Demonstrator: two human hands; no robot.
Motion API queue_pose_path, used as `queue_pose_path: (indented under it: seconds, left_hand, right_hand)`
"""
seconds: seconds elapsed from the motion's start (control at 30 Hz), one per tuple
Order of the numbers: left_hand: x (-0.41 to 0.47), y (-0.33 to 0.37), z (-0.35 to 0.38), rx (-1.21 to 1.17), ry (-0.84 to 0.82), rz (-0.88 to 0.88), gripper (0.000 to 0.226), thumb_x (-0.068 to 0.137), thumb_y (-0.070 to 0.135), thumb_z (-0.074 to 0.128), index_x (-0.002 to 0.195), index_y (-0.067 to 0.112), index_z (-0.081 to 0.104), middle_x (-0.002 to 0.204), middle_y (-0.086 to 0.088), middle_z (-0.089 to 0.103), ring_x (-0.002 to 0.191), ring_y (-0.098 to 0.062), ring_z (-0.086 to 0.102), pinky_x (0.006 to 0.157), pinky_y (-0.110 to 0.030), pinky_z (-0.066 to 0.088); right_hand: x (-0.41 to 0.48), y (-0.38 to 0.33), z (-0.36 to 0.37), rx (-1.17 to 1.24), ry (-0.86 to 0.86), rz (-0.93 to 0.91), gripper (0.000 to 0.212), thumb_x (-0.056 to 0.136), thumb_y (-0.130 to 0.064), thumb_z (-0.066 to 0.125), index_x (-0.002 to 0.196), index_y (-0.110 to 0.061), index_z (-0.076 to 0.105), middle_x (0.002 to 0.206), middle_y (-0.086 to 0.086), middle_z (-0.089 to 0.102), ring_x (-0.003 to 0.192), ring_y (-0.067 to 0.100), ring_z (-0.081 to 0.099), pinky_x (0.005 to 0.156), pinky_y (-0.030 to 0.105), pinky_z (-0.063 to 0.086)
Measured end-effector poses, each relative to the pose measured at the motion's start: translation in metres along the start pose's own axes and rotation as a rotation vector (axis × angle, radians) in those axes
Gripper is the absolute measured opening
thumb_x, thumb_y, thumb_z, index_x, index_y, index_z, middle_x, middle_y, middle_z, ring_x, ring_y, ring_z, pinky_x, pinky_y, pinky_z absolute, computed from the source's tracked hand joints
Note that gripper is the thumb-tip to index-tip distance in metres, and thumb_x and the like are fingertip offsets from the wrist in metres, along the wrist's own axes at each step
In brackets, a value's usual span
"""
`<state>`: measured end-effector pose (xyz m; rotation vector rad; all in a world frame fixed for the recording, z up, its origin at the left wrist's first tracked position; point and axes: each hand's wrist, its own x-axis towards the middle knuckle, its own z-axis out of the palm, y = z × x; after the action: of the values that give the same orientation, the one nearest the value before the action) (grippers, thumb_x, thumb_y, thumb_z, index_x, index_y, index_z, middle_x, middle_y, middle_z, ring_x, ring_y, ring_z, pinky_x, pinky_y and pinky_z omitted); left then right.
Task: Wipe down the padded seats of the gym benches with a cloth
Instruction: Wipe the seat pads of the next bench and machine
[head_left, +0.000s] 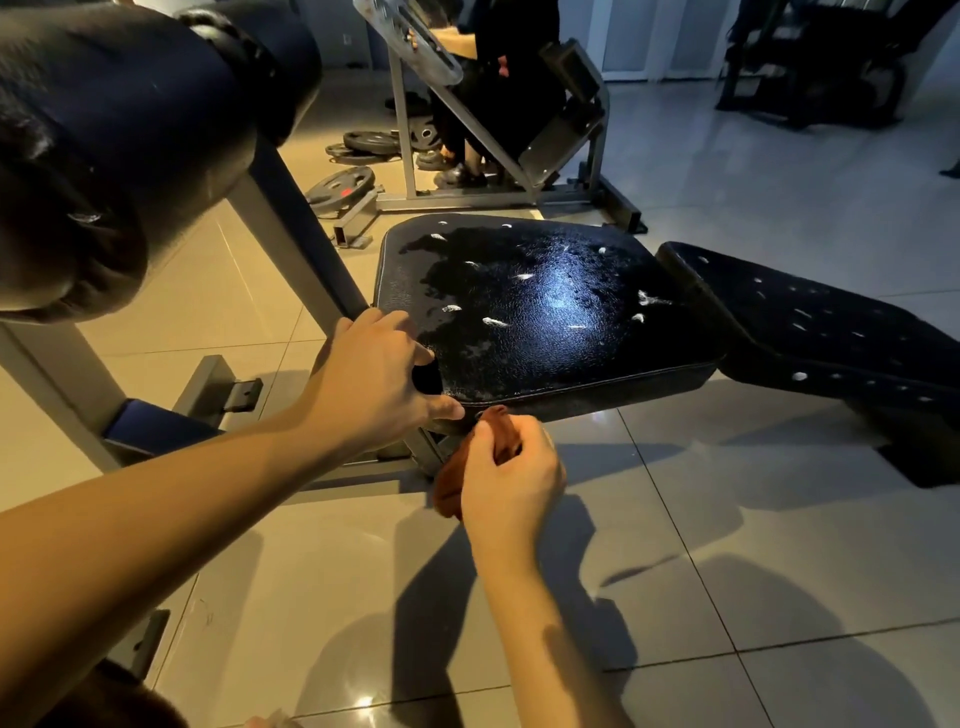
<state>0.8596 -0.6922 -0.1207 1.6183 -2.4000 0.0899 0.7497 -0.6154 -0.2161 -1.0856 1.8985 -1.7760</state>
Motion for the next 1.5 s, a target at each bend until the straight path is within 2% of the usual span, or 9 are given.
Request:
queue_pose_path:
  seconds: [0.27,0.43,0.63,0.8,1.0,1.1,1.2,1.4,1.5]
  left_hand:
    - [0.002,-0.011,-0.001,-0.054,-0.057,0.049,0.072,0.076,0.07,0.069,0.131,0.024,0.069,0.118,0.005,0.054,0.113,-0.016,0.043,0.095,-0.038,0.035]
    - [0.007,-0.016,-0.007,-0.094,-0.086,0.072,0.065,0.078,0.061,0.074,0.129,0.021,0.069,0.115,0.003,0.055,0.108,-0.016,0.044,0.086,-0.034,0.037]
    - [0.008,-0.023,-0.005,-0.123,-0.094,0.09,0.061,0.079,0.058,0.075,0.128,0.022,0.07,0.116,0.002,0.056,0.111,-0.017,0.046,0.085,-0.033,0.037]
    - [0.006,-0.024,-0.003,-0.099,-0.083,0.12,0.061,0.082,0.058,0.073,0.13,0.022,0.069,0.117,0.0,0.056,0.112,-0.02,0.046,0.089,-0.034,0.039]
    - [0.008,-0.024,0.0,-0.097,-0.052,0.113,0.061,0.08,0.06,0.074,0.128,0.023,0.07,0.113,0.001,0.056,0.108,-0.018,0.047,0.087,-0.037,0.043]
    - [0.009,-0.025,0.001,-0.103,-0.046,0.121,0.062,0.079,0.061,0.075,0.128,0.023,0.07,0.112,0.001,0.057,0.107,-0.019,0.048,0.088,-0.038,0.043]
    - [0.007,-0.027,0.004,-0.112,-0.043,0.113,0.062,0.08,0.061,0.074,0.128,0.024,0.07,0.113,0.002,0.056,0.107,-0.018,0.046,0.087,-0.037,0.042]
    - [0.01,-0.026,0.003,-0.125,-0.035,0.103,0.062,0.077,0.062,0.076,0.126,0.023,0.071,0.11,0.003,0.056,0.107,-0.017,0.048,0.087,-0.038,0.045]
    - [0.01,-0.025,0.002,-0.131,-0.033,0.096,0.062,0.077,0.06,0.077,0.125,0.022,0.072,0.111,0.002,0.057,0.108,-0.018,0.049,0.088,-0.038,0.044]
  right_hand:
    - [0.05,0.023,-0.027,-0.029,0.175,0.199,0.018,0.091,-0.021,0.068,0.075,-0.022,0.062,0.075,0.0,0.067,0.078,0.024,0.065,0.072,0.037,0.054]
    - [0.004,-0.005,0.0,0.04,0.029,0.094,0.023,0.093,-0.023,0.07,0.074,-0.027,0.058,0.072,-0.009,0.062,0.074,0.009,0.059,0.06,0.006,0.037]
    - [-0.007,-0.007,0.004,-0.016,-0.065,-0.089,0.021,0.09,-0.017,0.072,0.078,-0.026,0.059,0.075,-0.012,0.059,0.072,0.0,0.054,0.064,0.004,0.037]
    - [0.03,0.026,-0.019,-0.04,0.149,0.176,0.011,0.091,-0.023,0.071,0.083,-0.017,0.066,0.079,0.002,0.069,0.078,0.025,0.064,0.077,0.046,0.056]
    - [-0.01,-0.01,0.006,-0.029,-0.074,-0.018,0.017,0.092,-0.024,0.071,0.079,-0.024,0.06,0.078,-0.007,0.063,0.077,0.001,0.053,0.066,0.002,0.035]
    - [0.008,0.005,-0.002,-0.03,0.005,0.04,0.018,0.091,-0.023,0.071,0.077,-0.025,0.06,0.076,-0.007,0.064,0.076,0.005,0.058,0.068,0.007,0.04]
    - [0.03,0.021,-0.017,0.004,0.118,0.163,0.013,0.092,-0.025,0.069,0.081,-0.019,0.064,0.077,-0.004,0.066,0.076,0.014,0.063,0.074,0.04,0.056]
    - [0.013,0.005,-0.004,0.08,0.026,0.098,0.021,0.09,-0.018,0.072,0.076,-0.026,0.059,0.073,-0.007,0.064,0.073,0.011,0.061,0.062,0.009,0.044]
    - [0.021,0.022,-0.006,0.087,0.048,0.208,0.013,0.09,-0.025,0.07,0.08,-0.021,0.063,0.077,-0.005,0.066,0.078,0.014,0.063,0.077,0.038,0.058]
